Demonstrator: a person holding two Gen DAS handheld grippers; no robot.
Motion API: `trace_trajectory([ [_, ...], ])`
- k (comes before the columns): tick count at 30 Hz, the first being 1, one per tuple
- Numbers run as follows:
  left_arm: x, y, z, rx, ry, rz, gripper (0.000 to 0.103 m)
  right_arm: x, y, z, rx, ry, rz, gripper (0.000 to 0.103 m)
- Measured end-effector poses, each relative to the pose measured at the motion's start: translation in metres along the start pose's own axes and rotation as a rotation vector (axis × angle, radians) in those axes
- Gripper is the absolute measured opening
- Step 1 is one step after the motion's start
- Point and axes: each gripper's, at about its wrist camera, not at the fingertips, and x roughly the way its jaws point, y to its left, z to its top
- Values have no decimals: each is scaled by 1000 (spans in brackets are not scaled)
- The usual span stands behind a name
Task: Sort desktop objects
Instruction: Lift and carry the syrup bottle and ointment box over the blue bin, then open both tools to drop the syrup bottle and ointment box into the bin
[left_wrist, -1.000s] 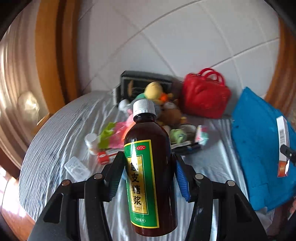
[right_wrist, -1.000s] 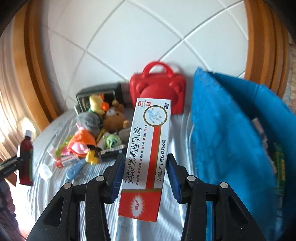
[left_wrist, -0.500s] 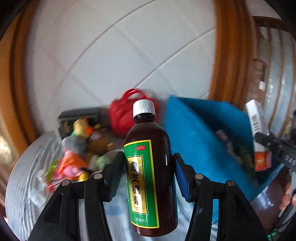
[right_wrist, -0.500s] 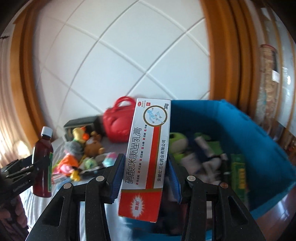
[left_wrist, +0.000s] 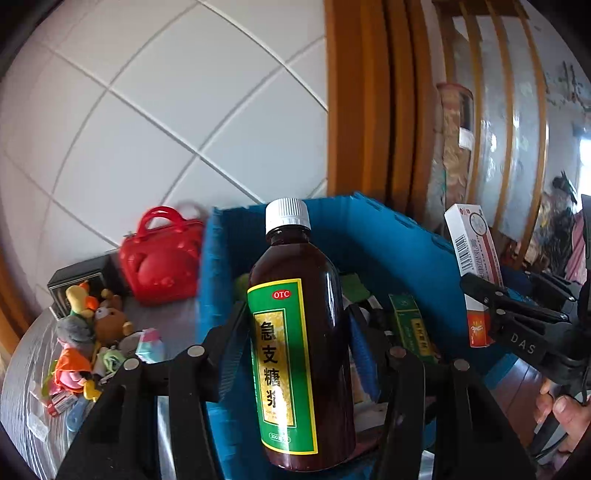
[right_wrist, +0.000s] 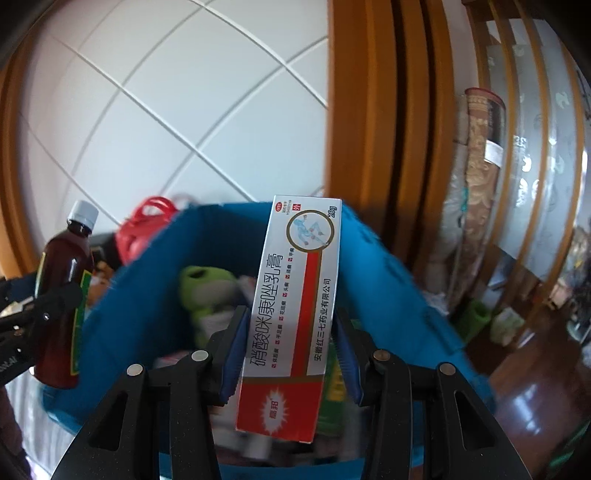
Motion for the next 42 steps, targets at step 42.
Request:
trace_trajectory([
  [42, 80, -62, -3, 60, 163, -6, 52, 72, -46, -31, -68, 122, -72, 48],
])
